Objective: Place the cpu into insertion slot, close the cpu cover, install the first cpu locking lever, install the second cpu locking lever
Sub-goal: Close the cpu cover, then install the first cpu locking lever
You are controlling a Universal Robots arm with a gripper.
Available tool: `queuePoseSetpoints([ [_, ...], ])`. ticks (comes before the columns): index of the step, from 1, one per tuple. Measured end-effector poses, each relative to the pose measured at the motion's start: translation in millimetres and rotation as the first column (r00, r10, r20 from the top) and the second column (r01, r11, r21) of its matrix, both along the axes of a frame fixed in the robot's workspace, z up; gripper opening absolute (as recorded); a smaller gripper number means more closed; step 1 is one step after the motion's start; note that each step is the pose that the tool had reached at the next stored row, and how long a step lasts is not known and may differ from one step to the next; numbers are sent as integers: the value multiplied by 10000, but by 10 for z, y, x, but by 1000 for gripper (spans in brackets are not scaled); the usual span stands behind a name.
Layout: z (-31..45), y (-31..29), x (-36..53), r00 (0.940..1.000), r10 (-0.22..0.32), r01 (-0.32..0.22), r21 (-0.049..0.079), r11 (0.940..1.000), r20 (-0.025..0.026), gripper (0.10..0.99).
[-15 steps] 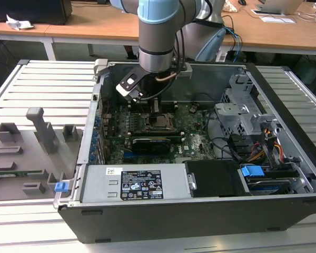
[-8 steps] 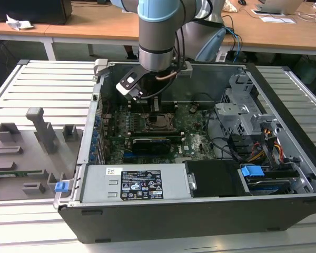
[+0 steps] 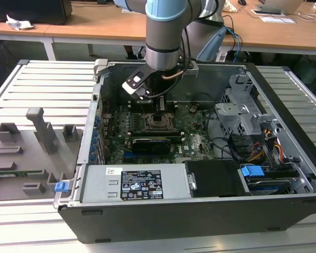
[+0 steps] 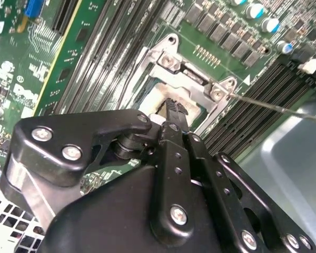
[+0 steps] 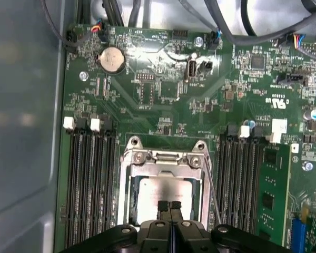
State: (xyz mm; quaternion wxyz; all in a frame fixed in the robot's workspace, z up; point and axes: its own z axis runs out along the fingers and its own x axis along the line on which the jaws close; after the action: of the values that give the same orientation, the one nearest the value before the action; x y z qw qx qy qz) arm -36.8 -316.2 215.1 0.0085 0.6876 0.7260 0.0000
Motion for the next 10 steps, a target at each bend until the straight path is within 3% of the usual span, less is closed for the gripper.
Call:
queuePoseSetpoints([
  [2, 0, 0, 35, 10000, -1, 1, 0, 10000, -2, 106],
  [10, 51, 0, 37, 10000, -1, 1, 1, 10000, -2, 106],
])
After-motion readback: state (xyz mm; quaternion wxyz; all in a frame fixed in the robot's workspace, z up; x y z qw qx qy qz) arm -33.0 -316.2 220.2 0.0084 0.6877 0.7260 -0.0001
